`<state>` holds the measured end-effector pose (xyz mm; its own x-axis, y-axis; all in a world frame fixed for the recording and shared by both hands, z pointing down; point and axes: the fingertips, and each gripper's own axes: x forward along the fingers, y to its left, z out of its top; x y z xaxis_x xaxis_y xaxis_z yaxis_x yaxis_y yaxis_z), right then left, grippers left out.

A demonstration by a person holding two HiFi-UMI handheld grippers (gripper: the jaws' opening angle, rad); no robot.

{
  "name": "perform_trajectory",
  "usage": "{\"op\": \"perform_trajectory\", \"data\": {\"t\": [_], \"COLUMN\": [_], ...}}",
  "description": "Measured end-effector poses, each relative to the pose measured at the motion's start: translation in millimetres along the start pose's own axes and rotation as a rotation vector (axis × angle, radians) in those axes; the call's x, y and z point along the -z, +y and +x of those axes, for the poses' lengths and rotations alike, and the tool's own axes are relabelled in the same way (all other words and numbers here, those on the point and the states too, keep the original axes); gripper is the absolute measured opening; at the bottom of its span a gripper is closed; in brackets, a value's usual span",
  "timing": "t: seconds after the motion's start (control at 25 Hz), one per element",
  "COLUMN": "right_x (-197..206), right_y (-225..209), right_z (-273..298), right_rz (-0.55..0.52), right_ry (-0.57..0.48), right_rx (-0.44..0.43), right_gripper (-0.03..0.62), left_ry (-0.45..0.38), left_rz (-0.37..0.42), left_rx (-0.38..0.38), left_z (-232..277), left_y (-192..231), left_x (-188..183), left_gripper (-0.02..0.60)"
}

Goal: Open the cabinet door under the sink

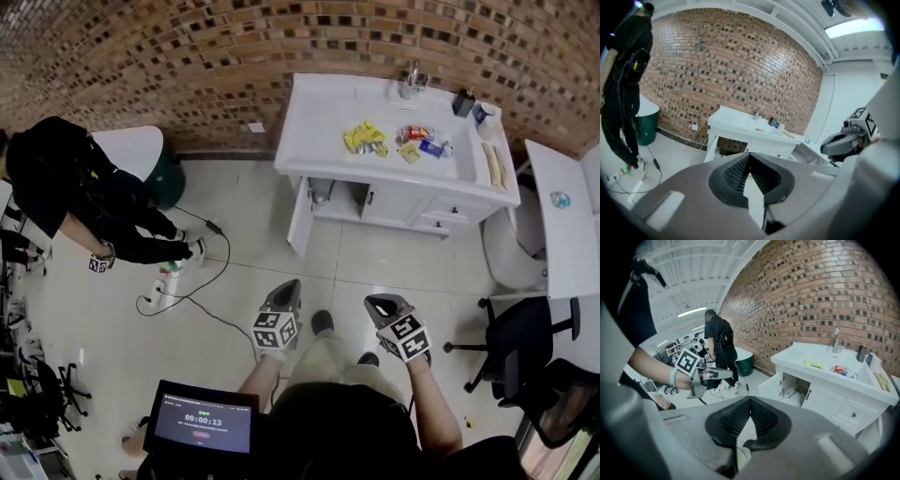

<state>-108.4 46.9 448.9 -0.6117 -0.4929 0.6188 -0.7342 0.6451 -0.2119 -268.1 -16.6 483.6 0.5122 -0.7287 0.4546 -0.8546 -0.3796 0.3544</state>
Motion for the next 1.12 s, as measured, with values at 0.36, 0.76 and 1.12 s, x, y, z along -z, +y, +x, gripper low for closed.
{"op": "perform_trajectory", "data": {"t": [0.36, 0.76, 1.12], "right_x": [68, 128, 99], "right_y": [51, 60, 86], "right_z": [-112, -184, -185], "right_rz": [-0.019, 0.052, 0.016], "right_ry": [-0.065, -0.086, -0.173], "right_rx": [-0.038, 0.03, -0.013], "right_gripper": [-0.009, -0.009, -0.009], "left_ry": [-0.086, -0.13, -0.146], "left_rz": [-0.014, 0.036, 0.06], "left_rx": [0.052, 0.125, 0.172], "left_z": [-83, -133, -132], "left_y": [-126, -204, -237], "left_x": [21, 32, 27], "left_gripper": [0.015, 0.015, 0.015]}}
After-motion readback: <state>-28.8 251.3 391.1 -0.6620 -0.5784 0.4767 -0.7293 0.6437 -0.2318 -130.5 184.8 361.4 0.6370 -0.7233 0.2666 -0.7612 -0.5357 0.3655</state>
